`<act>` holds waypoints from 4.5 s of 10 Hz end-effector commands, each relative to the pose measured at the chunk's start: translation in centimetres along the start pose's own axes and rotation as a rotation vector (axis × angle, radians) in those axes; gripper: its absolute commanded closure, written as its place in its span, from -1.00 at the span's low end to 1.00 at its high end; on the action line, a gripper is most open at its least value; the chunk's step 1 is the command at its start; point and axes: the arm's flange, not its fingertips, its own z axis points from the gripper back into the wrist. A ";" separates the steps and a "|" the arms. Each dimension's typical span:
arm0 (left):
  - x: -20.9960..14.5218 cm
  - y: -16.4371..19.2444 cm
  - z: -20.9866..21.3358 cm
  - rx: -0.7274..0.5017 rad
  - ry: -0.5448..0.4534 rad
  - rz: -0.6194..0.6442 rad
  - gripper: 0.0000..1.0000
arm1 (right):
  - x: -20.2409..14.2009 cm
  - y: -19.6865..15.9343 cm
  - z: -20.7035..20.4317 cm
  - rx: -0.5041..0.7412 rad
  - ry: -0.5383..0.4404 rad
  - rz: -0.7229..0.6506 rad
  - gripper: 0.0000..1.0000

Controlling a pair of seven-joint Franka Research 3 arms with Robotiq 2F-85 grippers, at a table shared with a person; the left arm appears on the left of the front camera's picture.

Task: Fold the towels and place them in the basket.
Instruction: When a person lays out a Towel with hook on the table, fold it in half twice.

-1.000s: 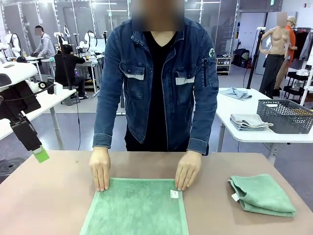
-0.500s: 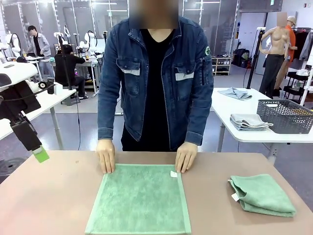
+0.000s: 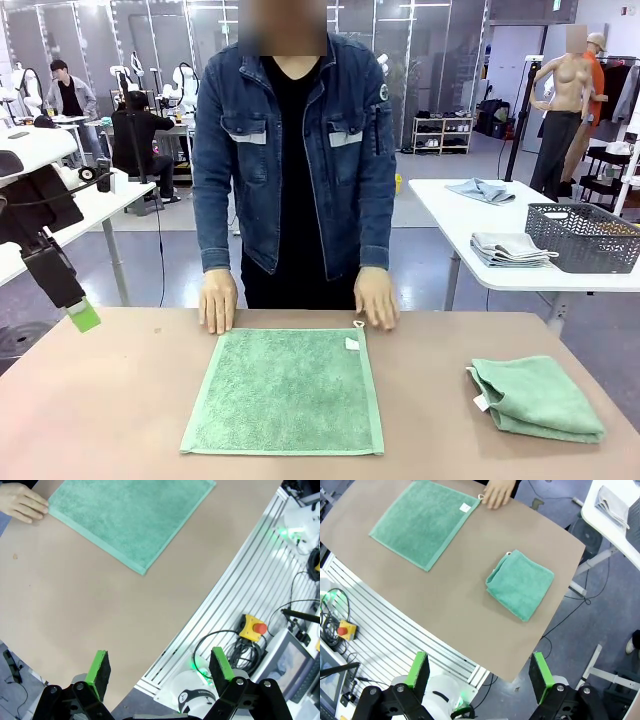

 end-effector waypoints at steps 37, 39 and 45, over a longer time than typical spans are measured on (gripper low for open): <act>1.7 -0.3 -24.6 -0.087 0.072 -0.619 -1.00 | 6.0 18.3 -40.8 0.184 0.254 1.074 -1.00; 2.5 -0.1 -25.9 -0.075 0.086 -0.560 -1.00 | 5.6 18.2 -42.5 0.198 0.239 1.121 -1.00; 3.6 0.8 -27.8 -0.076 0.149 -0.564 -1.00 | 5.5 18.5 -45.9 0.199 0.311 1.082 -1.00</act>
